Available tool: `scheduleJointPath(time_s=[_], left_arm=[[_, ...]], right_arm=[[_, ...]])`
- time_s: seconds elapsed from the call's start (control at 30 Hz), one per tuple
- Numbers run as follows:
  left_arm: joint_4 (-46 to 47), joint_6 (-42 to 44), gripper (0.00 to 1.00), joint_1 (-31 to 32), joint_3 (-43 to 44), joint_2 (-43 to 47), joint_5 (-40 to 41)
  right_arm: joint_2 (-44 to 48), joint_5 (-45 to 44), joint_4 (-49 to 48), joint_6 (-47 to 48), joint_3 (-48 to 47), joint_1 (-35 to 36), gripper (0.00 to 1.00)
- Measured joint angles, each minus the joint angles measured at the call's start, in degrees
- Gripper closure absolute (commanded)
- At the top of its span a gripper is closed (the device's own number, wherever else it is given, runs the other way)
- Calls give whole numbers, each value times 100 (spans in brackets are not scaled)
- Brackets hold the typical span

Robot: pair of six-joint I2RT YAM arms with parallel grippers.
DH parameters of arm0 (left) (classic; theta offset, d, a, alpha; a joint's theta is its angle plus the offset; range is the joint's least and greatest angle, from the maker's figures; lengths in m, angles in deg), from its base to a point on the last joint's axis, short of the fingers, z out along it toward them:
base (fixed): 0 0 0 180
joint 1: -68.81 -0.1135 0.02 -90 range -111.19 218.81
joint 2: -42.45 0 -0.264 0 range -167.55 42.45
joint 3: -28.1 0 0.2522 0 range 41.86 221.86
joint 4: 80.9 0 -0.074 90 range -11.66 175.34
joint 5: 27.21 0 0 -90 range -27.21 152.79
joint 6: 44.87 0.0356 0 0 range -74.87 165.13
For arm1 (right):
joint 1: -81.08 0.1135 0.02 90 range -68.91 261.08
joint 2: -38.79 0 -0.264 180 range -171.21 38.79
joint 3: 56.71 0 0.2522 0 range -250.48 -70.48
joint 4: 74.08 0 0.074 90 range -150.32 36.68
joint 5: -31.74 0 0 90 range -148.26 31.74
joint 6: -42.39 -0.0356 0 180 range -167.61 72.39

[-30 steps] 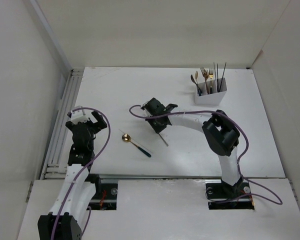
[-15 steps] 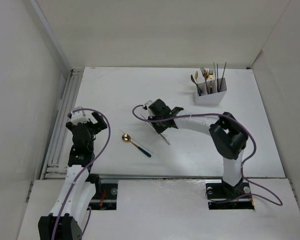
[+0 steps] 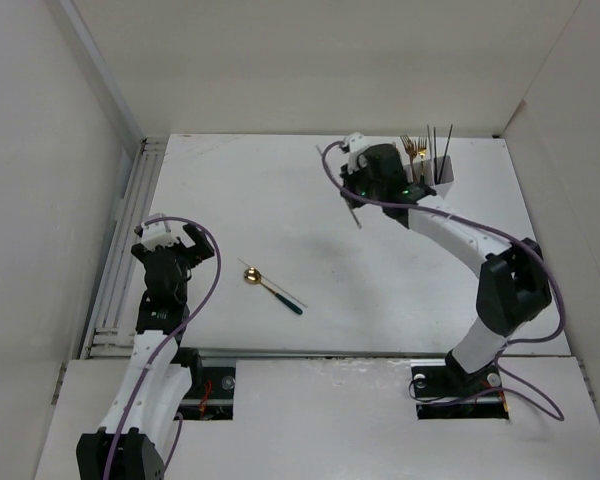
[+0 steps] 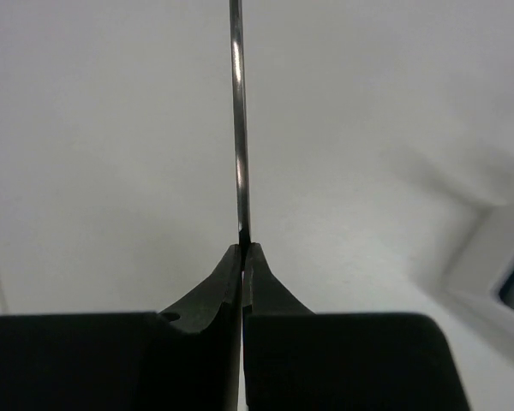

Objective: Sort the eating utensils into containers

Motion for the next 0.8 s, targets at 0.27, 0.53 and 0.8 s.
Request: scheduleJointPath(time_s=[0.27, 0.53, 0.8], left_arm=[[2, 31, 0, 0, 0, -24, 0], [-66, 356, 1, 0, 57, -474, -179], [-140, 693, 1, 0, 531, -1071, -334]], right_arm=[[192, 284, -636, 1132, -535, -2028, 100], [-420, 1005, -1445, 1663, -1333, -3204, 100], [-1231, 1445, -1729, 1705, -1215, -3611, 100]])
